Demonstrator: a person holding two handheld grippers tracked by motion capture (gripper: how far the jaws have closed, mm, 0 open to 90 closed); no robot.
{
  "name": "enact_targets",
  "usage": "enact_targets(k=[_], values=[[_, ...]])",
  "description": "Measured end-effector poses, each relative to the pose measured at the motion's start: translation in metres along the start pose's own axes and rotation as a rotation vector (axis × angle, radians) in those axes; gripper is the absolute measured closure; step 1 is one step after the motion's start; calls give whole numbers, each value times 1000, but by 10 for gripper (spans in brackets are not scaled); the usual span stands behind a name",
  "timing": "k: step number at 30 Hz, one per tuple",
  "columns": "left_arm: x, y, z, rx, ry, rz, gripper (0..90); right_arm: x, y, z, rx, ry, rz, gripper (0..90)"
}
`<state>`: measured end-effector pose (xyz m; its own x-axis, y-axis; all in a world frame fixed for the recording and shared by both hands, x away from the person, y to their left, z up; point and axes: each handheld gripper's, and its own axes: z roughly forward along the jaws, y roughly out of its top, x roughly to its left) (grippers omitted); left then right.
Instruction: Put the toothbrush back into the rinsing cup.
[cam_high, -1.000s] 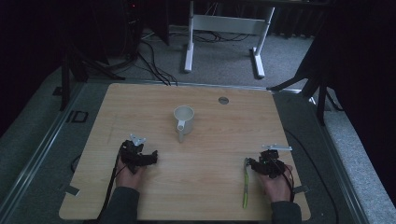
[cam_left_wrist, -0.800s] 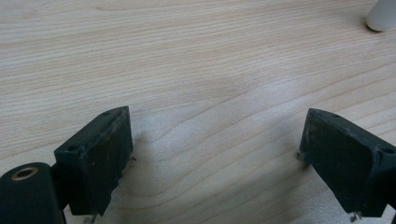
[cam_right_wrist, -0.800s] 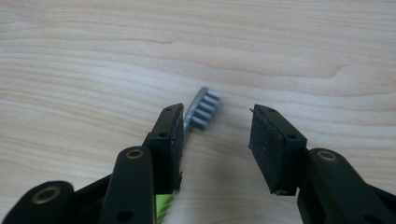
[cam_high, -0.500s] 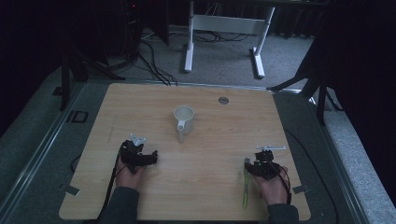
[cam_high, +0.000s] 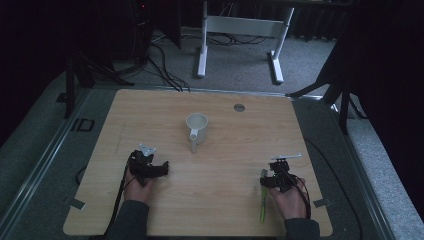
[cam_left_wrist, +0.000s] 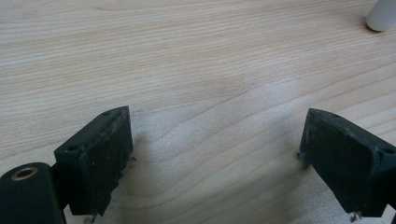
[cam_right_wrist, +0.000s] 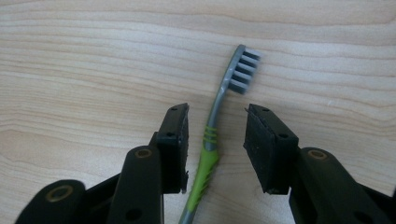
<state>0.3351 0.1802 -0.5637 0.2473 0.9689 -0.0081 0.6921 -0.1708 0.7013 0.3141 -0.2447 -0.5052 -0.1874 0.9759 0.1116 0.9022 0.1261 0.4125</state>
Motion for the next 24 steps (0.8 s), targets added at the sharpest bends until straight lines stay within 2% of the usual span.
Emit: enact_targets(k=[6, 11, 14, 24], values=[[0, 0, 0, 0, 0, 0, 102, 0, 3, 0, 25, 17, 21, 614], [0, 0, 0, 0, 0, 0, 102, 0, 4, -1, 64, -1, 26, 650], [0, 0, 0, 0, 0, 0, 102, -1, 4, -1, 89, 8, 32, 661], [0, 0, 0, 0, 0, 0, 102, -1, 4, -2, 143, 18, 53, 662]])
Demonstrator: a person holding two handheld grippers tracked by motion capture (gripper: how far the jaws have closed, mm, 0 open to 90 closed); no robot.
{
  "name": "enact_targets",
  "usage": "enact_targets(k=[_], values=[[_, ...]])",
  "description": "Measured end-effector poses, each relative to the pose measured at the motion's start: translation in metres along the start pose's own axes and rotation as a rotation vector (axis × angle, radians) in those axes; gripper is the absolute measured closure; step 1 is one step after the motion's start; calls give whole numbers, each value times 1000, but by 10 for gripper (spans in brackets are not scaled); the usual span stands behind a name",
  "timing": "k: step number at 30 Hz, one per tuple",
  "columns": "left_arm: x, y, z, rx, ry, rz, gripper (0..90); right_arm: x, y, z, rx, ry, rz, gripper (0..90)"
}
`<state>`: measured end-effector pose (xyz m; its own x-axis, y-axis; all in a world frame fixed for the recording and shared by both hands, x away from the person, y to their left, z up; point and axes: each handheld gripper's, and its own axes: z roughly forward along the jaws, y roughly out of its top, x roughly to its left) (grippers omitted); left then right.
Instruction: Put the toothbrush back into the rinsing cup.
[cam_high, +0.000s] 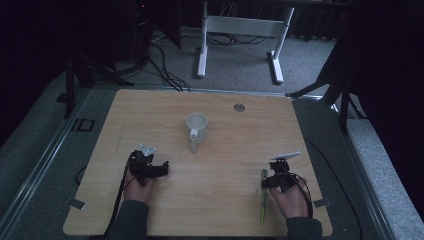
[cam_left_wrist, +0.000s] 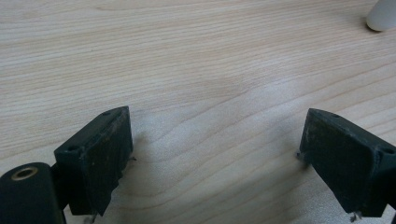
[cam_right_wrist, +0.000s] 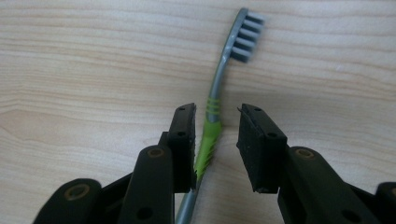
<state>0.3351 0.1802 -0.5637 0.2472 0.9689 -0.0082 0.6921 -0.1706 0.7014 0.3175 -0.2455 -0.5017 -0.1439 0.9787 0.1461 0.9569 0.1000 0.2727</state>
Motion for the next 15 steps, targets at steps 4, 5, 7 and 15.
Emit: enact_targets(k=[4, 5, 7, 15], values=[[0, 0, 0, 0, 0, 0, 102, 1, -1, 1, 27, 15, 17, 639], [0, 0, 0, 0, 0, 0, 102, 1, -1, 2, 33, 15, 21, 639], [0, 0, 0, 0, 0, 0, 102, 1, 0, 1, 40, 10, 28, 639], [0, 0, 0, 0, 0, 1, 102, 5, -2, 5, 83, 0, 23, 645]])
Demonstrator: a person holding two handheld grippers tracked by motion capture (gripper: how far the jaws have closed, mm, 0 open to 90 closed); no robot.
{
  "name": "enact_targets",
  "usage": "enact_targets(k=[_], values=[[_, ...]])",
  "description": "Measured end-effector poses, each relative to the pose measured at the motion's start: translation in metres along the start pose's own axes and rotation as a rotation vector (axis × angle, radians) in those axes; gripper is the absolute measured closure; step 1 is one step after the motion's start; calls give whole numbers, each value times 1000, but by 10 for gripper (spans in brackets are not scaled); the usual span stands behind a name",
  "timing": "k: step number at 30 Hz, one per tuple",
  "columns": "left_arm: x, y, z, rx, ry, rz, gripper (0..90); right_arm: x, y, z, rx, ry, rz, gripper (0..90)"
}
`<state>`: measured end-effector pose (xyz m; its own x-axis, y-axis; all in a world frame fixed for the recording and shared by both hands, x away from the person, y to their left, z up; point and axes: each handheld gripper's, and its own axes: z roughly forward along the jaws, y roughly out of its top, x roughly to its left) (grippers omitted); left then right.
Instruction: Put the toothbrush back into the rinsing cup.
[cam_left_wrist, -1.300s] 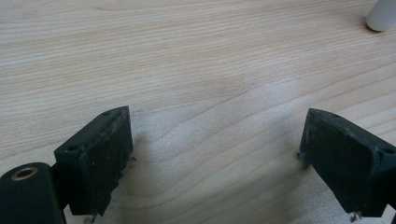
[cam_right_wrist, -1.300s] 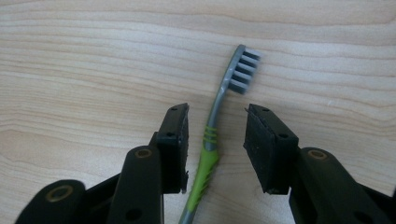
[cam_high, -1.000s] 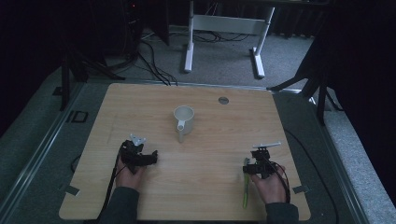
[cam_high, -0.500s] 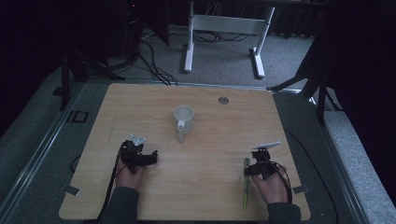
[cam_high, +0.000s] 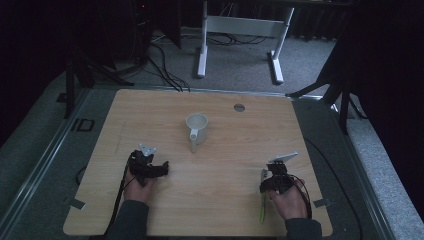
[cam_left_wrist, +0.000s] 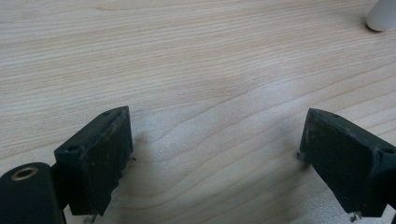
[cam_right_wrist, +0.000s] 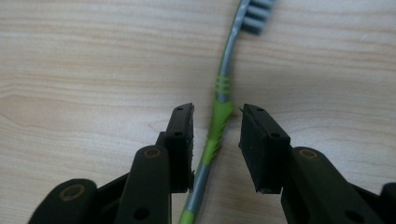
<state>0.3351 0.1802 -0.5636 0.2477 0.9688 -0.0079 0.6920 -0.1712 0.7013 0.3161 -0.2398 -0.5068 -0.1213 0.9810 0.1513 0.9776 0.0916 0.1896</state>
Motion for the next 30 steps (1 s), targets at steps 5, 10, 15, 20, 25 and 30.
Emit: enact_targets(k=[5, 10, 15, 20, 25, 30], values=[[0, 0, 0, 0, 0, -1, 102, 3, -1, 1, 15, -8, -3, 649], [0, 0, 0, 0, 0, -1, 102, 4, 0, 6, 41, -22, 0, 657], [0, 0, 0, 0, 0, -1, 102, 6, -1, 9, 55, -42, -10, 681], [0, 0, 0, 0, 0, -1, 102, 7, 0, 10, 65, -59, -15, 693], [0, 0, 0, 0, 0, 0, 102, 11, 1, 11, 80, -88, -32, 701], [0, 0, 0, 0, 0, 0, 102, 17, 3, 13, 109, -140, -59, 729]])
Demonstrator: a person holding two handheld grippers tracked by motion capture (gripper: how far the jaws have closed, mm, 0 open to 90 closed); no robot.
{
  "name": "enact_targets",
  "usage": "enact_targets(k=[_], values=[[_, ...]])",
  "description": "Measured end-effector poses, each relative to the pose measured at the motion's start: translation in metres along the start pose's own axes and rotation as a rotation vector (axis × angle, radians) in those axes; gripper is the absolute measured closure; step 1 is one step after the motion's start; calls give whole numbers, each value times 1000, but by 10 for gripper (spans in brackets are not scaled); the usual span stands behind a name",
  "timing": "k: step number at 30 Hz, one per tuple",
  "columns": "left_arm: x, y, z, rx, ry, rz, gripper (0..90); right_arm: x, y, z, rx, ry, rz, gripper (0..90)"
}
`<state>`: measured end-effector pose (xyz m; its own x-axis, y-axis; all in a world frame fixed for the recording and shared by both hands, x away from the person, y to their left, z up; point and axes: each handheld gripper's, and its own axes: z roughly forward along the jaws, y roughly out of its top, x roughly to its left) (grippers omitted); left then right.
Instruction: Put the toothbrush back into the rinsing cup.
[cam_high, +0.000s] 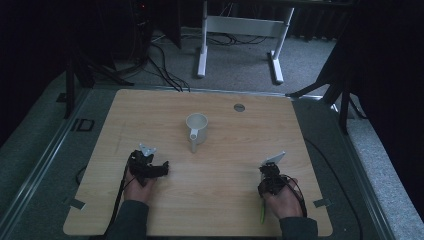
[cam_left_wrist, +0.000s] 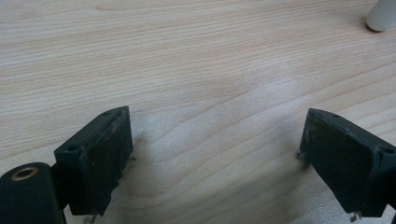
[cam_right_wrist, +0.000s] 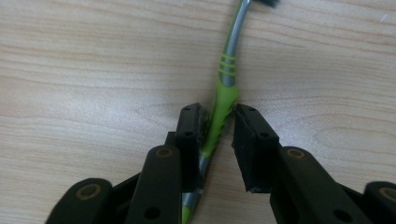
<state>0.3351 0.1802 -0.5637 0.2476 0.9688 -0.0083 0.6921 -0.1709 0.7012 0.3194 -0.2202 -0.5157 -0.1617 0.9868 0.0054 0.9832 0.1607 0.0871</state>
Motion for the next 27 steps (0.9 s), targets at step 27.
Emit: enact_targets(k=[27], values=[[0, 0, 0, 0, 0, 0, 102, 0, 0, -8, -72, -14, -82, 824]])
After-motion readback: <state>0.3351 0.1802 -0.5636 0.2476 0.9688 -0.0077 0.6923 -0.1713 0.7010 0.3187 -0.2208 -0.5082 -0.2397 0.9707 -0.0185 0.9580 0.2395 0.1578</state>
